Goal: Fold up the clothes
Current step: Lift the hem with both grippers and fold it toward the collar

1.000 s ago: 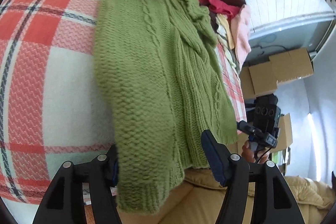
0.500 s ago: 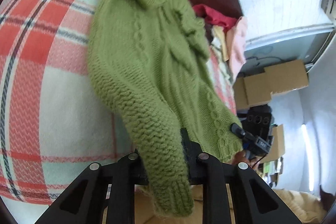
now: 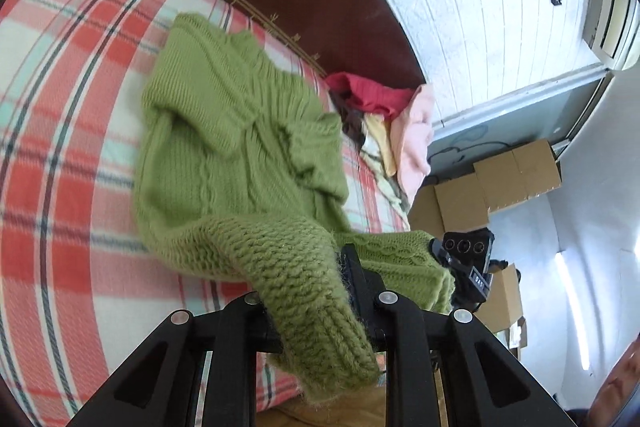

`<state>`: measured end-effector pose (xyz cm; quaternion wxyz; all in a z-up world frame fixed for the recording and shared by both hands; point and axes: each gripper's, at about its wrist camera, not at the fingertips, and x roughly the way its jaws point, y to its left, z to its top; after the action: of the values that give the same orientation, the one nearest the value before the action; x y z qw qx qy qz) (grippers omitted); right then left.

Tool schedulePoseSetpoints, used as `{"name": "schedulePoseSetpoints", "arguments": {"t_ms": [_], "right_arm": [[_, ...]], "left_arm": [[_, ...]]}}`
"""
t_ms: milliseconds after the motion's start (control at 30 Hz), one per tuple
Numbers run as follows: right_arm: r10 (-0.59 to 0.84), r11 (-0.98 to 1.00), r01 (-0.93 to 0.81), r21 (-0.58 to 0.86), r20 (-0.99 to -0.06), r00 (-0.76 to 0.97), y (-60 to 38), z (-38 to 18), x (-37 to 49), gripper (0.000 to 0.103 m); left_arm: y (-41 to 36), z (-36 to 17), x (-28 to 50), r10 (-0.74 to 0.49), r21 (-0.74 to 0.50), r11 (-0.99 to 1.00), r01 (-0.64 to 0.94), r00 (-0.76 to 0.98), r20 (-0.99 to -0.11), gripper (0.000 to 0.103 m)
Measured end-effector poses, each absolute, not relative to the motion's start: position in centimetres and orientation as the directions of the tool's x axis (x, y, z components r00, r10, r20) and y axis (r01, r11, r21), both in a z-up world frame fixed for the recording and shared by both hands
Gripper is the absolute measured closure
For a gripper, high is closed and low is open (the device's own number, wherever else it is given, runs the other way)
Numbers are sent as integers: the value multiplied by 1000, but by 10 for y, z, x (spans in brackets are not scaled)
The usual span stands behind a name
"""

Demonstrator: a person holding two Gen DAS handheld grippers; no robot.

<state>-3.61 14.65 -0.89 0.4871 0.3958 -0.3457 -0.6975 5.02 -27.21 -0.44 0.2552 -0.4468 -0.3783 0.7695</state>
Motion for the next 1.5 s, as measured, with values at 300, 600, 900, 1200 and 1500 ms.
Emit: {"name": "schedulePoseSetpoints", "arguments": {"t_ms": [300,600,900,1200,1500], "right_arm": [[-935,-329,336,883,-252,-251,135,-2,-111,84],[-907,-384,224,896,-319,-275,126,-17,-170,84],[-889,-423,166,891,-371,-270,114,-32,-203,84],[-879,-434,99,896,-396,-265,113,-55,-221,84],[-862,-468,60,882,-440,-253,111,-66,-235,84]], "left_arm": [[-288,30,-21,665,-735,-675,-66,-486,-567,82],[-293,19,-87,642,-716,-698,-2,-446,-624,82],[-296,-8,-124,627,-706,-705,60,-413,-661,82],[-297,-24,-143,637,-713,-695,92,-382,-670,82],[-300,-34,-153,643,-717,-688,113,-363,-674,80]]}}
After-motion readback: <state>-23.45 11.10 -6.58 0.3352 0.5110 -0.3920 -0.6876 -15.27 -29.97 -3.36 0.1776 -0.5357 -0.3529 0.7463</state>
